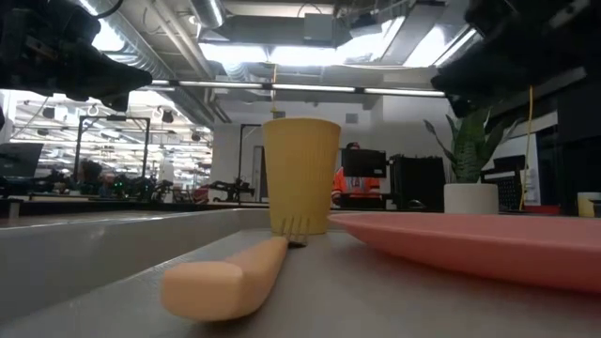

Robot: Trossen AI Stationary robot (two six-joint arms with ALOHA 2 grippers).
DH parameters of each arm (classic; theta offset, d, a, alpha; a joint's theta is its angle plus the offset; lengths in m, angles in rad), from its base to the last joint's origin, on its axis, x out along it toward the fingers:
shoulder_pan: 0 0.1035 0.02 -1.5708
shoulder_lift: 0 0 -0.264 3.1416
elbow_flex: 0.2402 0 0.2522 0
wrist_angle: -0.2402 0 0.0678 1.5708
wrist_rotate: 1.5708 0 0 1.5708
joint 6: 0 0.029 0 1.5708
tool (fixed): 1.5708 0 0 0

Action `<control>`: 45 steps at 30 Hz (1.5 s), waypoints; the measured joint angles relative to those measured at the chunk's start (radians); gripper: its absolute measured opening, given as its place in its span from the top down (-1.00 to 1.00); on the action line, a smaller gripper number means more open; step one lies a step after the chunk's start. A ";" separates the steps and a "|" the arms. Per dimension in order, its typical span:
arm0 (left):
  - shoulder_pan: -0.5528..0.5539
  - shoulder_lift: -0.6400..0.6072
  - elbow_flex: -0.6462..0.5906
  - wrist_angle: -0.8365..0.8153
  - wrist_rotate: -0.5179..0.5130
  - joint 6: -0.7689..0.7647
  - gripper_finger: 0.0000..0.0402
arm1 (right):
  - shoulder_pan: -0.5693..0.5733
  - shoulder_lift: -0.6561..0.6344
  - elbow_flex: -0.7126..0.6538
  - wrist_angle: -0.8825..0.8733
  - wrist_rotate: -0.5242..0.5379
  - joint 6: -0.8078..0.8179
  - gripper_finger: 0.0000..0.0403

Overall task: Pick and place plate/cup/fork/spoon on tray
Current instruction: Return to home position

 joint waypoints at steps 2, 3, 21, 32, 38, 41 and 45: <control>0.000 0.000 0.000 0.000 0.000 0.000 1.00 | -0.021 -0.046 -0.064 0.044 -0.011 0.000 0.55; 0.000 0.000 0.000 0.000 0.000 0.000 1.00 | -0.036 -0.071 -0.099 0.075 -0.021 -0.002 0.55; 0.000 0.000 0.000 0.000 0.000 0.000 1.00 | -0.131 -0.562 -0.330 -0.039 -0.235 -0.021 0.55; 0.000 0.000 0.000 0.000 0.000 0.000 1.00 | -0.130 -0.867 -0.331 -0.369 -0.081 0.009 0.55; 0.000 0.000 0.000 0.000 0.000 0.000 1.00 | -0.134 -0.881 -0.331 -0.368 -0.081 -0.051 0.55; 0.000 0.000 0.000 0.000 0.000 0.000 1.00 | -0.146 -0.881 -0.331 -0.368 -0.081 -0.053 0.55; 0.000 0.000 0.000 0.000 0.000 0.000 1.00 | -0.156 -0.875 -0.331 -0.369 -0.080 -0.053 0.55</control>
